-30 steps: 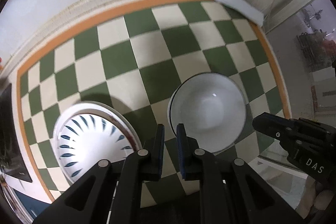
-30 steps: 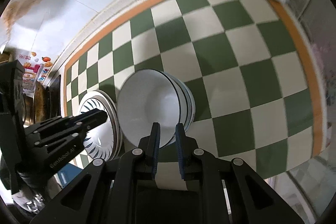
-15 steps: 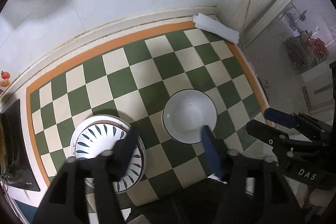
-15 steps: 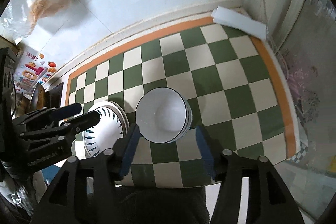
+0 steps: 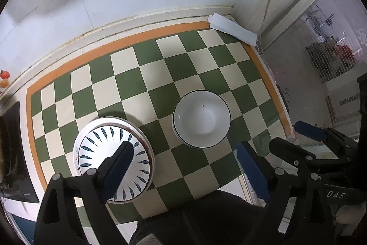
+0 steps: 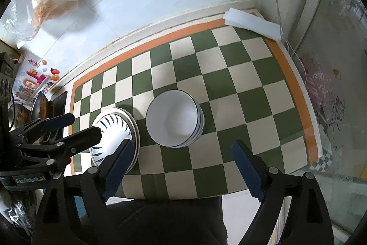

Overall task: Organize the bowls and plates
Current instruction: 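Open both tools and pull them back from the bowl stack, then grip the three-bowl stack rim with both tools and lift it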

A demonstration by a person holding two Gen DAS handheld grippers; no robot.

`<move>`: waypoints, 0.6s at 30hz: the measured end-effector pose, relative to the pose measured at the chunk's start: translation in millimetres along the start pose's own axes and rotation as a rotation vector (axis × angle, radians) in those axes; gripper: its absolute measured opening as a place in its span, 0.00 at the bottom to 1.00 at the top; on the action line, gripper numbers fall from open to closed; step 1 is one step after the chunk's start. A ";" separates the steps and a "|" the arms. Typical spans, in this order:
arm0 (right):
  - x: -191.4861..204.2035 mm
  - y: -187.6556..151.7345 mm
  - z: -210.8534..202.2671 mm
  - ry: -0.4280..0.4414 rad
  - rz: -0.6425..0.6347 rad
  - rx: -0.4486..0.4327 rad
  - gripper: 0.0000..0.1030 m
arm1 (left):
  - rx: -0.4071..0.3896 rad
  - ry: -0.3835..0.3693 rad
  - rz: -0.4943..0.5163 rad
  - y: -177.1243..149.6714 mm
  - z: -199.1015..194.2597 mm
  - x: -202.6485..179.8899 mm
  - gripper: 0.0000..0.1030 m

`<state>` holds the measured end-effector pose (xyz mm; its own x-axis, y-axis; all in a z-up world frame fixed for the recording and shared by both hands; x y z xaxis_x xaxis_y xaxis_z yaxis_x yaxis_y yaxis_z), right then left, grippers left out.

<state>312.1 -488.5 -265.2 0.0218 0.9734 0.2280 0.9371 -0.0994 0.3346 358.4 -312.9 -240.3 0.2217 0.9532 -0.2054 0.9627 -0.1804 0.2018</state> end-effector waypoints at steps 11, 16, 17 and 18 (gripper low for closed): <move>-18.7 -4.9 40.3 0.055 0.082 0.037 0.89 | 0.090 0.003 -0.085 8.2 50.2 15.4 0.90; -32.0 -4.1 81.7 0.180 0.166 0.040 0.89 | 0.170 0.008 -0.151 18.9 95.6 29.0 0.90; -35.0 -5.0 92.8 0.195 0.182 0.051 0.89 | 0.202 0.021 -0.170 19.2 107.9 32.8 0.90; -37.6 -5.4 103.1 0.214 0.195 0.054 0.89 | 0.226 0.022 -0.187 19.4 117.6 35.2 0.88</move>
Point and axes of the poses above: each gripper's, at about its wrist camera, not at the fingertips, and z roughly the way its jaws point, x to its left, y to its top, the point moved 8 cm from there along z, roughly the way its jaws point, and after that the axes turned 14 degrees about -z, right-handed, at the moved point
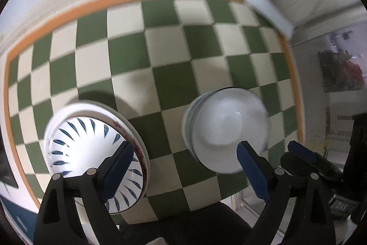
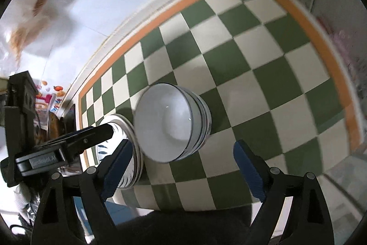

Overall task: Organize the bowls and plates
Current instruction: 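Grip the three-bowl stack rim with both tools and lift it, then carry the bowl stack over the plates and lower it onto the blue-striped plate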

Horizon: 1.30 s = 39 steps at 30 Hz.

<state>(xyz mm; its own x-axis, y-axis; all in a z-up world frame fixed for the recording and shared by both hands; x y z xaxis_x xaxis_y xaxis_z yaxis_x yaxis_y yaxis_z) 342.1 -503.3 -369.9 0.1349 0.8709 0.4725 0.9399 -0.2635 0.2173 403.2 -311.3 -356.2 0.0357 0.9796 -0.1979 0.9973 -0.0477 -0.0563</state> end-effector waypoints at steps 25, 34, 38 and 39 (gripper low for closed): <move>-33.3 -2.5 137.7 0.268 0.162 0.100 0.56 | 0.225 -0.225 -0.044 14.6 92.9 -20.5 0.53; -27.3 -0.1 138.8 0.265 0.136 0.074 0.54 | 0.153 -0.185 -0.007 13.5 90.7 -17.4 0.52; -17.4 5.2 141.3 0.267 0.123 0.073 0.52 | 0.133 -0.173 -0.004 15.6 86.2 -12.2 0.52; -14.9 6.5 141.6 0.269 0.122 0.072 0.52 | 0.130 -0.171 -0.004 15.8 85.3 -11.3 0.52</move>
Point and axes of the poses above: each gripper's, at about its wrist camera, not at the fingertips, and z roughly the way its jaws point, x to its left, y to its top, the point moved 8 cm from there along z, roughly the way its jaws point, and after that the axes turned 14 degrees about -z, right-handed, at the moved point
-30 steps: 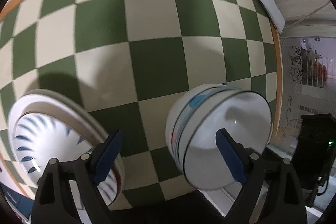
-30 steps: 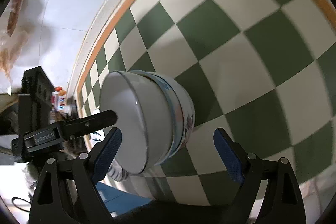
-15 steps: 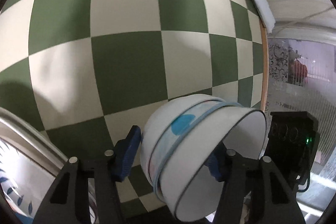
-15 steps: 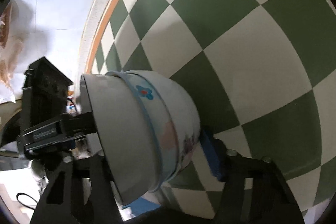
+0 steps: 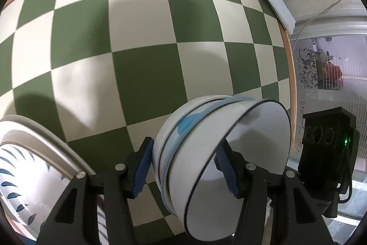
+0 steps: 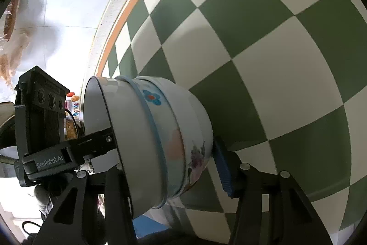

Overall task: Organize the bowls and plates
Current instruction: 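Carry the bowl stack over the plates and lower it onto the blue-striped plate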

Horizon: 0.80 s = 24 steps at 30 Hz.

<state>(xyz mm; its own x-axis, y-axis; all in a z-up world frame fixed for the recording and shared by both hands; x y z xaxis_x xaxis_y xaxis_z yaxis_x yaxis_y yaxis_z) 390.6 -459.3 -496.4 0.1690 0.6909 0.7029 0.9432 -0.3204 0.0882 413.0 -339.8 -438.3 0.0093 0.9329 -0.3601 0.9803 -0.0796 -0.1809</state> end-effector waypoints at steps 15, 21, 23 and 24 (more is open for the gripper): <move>94.5 28.4 23.1 0.040 -0.147 0.034 0.51 | -0.113 -0.014 -0.071 2.6 -84.7 38.6 0.52; 139.9 21.8 48.9 0.079 -0.229 0.094 0.51 | -0.164 -0.014 -0.156 -0.2 -113.7 85.0 0.52; 152.1 21.2 64.4 0.088 -0.251 0.117 0.51 | -0.177 -0.015 -0.195 -4.1 -119.5 103.6 0.52; 158.1 19.6 71.5 0.093 -0.262 0.132 0.51 | -0.180 -0.016 -0.212 -6.3 -121.7 112.0 0.52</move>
Point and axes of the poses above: each gripper's, at about its wrist camera, not at the fingertips, and z roughly the way its jaws point, x to its left, y to its top, the point moved 8 cm from there along z, roughly the way its jaws point, and after that the axes turned 14 degrees about -z, right-handed, at the moved point
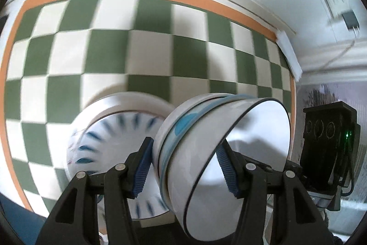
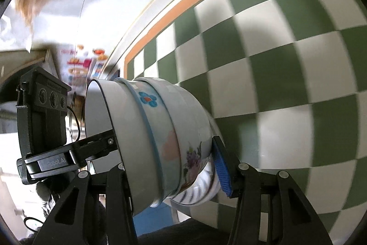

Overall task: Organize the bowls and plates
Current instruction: 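Carry the bowl stack over the plates and lower it onto the blue-striped plate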

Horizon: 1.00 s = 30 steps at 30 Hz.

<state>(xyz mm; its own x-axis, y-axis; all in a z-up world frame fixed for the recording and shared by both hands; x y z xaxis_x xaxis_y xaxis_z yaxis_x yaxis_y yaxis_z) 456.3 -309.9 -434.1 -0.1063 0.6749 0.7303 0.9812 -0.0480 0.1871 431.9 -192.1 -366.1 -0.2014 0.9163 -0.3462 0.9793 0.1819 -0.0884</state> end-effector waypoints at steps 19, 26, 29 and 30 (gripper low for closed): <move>33.9 -45.9 78.8 0.018 -0.080 0.207 0.51 | 0.021 0.007 -0.190 -23.9 8.6 93.2 0.52; 30.1 -46.4 79.4 0.010 -0.070 0.207 0.51 | 0.022 0.010 -0.188 -23.8 11.2 94.4 0.52; 30.2 -46.9 80.2 0.011 -0.066 0.208 0.51 | 0.024 0.012 -0.187 -24.2 12.3 94.8 0.52; 29.6 -47.8 80.3 0.010 -0.064 0.209 0.51 | 0.026 0.011 -0.189 -24.5 12.9 95.0 0.52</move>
<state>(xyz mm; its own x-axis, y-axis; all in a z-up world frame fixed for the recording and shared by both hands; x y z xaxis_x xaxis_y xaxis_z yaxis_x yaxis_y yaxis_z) 419.2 -228.5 -474.1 -0.1697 0.6639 0.7283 0.9844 0.1486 0.0939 388.5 -114.1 -408.9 -0.3813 0.8707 -0.3106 0.9233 0.3421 -0.1746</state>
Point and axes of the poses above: each gripper's, at about its wrist camera, not at the fingertips, and z roughly the way its jaws point, x to its left, y to its top, the point moved 8 cm from there along z, roughly the way its jaws point, and after that the axes turned 14 degrees about -z, right-handed, at the moved point
